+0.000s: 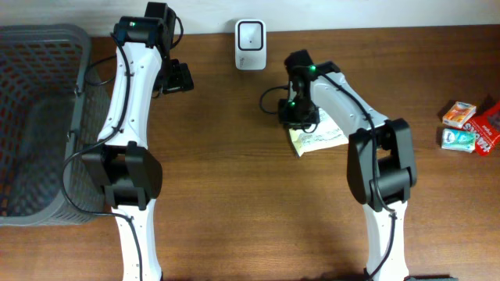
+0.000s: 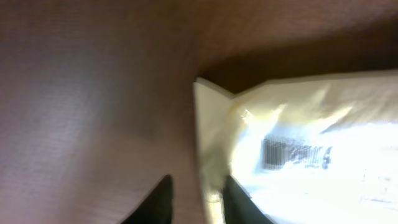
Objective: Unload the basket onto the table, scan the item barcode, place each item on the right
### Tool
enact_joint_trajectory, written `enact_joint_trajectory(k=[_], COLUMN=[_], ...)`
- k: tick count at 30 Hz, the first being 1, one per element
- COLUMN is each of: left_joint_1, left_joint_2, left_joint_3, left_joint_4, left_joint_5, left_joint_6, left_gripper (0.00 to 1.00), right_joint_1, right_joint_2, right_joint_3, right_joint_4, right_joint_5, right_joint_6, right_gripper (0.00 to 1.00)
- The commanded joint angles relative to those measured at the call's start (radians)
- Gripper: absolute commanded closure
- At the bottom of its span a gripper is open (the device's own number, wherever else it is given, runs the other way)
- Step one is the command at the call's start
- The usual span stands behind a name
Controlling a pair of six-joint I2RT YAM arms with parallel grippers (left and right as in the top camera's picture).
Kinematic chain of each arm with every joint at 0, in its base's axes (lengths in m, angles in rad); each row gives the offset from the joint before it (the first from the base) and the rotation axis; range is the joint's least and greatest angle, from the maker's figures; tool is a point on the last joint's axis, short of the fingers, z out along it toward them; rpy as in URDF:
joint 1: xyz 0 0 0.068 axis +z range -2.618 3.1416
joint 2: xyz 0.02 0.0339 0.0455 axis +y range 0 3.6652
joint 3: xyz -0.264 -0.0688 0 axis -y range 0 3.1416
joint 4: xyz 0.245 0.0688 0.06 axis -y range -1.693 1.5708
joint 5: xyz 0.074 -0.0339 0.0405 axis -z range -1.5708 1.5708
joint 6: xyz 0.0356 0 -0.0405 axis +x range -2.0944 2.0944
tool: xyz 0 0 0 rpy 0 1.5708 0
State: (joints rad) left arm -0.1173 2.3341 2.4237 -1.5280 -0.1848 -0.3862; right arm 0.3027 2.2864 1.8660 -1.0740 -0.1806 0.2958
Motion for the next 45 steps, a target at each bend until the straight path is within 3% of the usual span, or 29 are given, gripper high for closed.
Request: enact_joint_trajectory(k=[1,3,4,5,7,10,16,20,24,25,26,27,31,39,42,45], left_joint_1=[0.000,0.000,0.000,0.000,0.000,0.000,0.001,-0.002,-0.002,-0.002,-0.002,-0.002,-0.002,-0.002,-0.002,-0.002], left_joint_2=[-0.002,-0.002,-0.002,-0.002,-0.002,-0.002,-0.002,-0.002,-0.002,-0.002,-0.002,-0.002,-0.002,-0.002,-0.002,-0.002], left_joint_3=[0.005,0.005,0.005,0.005,0.005,0.005,0.005,0.005,0.005,0.005,0.005,0.005,0.005,0.005,0.005,0.005], left_joint_4=[-0.002,-0.002,-0.002,-0.002,-0.002,-0.002,-0.002,-0.002,-0.002,-0.002,-0.002,-0.002,-0.002,-0.002,-0.002,-0.002], left_joint_5=[-0.014,-0.014,-0.014,-0.014,-0.014,-0.014,-0.014,-0.014,-0.014,-0.014,-0.014,-0.014,-0.014,-0.014,-0.014,-0.014], left_joint_6=[-0.003,-0.003,-0.003,-0.003,-0.003,-0.003,-0.003,-0.003,-0.003,-0.003,-0.003,-0.003,-0.003,-0.003,-0.003,-0.003], left_gripper=[0.01,0.01,0.01,0.01,0.01,0.01,0.01,0.01,0.01,0.01,0.01,0.01,0.01,0.01,0.01,0.01], right_joint_1=[-0.011,-0.046,-0.064,-0.091,-0.164,-0.208,-0.121,-0.071,-0.118,-0.139,-0.161,-0.177,-0.188,-0.024,0.023,0.014], right_joint_2=[-0.058,-0.069,-0.069,-0.069,-0.065,-0.062,-0.057,-0.075,-0.101,-0.103,-0.102,-0.095,-0.059,-0.055,-0.071,-0.109], right_joint_3=[0.210,0.385,0.434,0.470,0.451,0.304,-0.090,-0.035,0.105,0.121,0.121,0.118,0.098,-0.254,-0.211,-0.036], right_joint_4=[-0.137,-0.292,-0.336,-0.378,-0.443,-0.420,-0.209,-0.298,-0.358,-0.349,-0.323,-0.308,-0.291,-0.047,-0.146,-0.306], right_joint_5=[-0.008,0.100,0.146,0.208,0.237,0.160,-0.063,-0.062,0.014,0.026,0.039,0.044,0.034,-0.054,-0.116,-0.122], right_joint_6=[-0.052,-0.052,-0.052,-0.052,-0.052,-0.052,-0.055,-0.064,-0.082,-0.082,-0.082,-0.082,-0.078,-0.051,-0.061,-0.164], right_gripper=[0.63,0.42,0.38,0.24,0.24,0.40,0.40,0.33,0.31,0.35,0.75,0.96,0.96,0.96,0.96,0.96])
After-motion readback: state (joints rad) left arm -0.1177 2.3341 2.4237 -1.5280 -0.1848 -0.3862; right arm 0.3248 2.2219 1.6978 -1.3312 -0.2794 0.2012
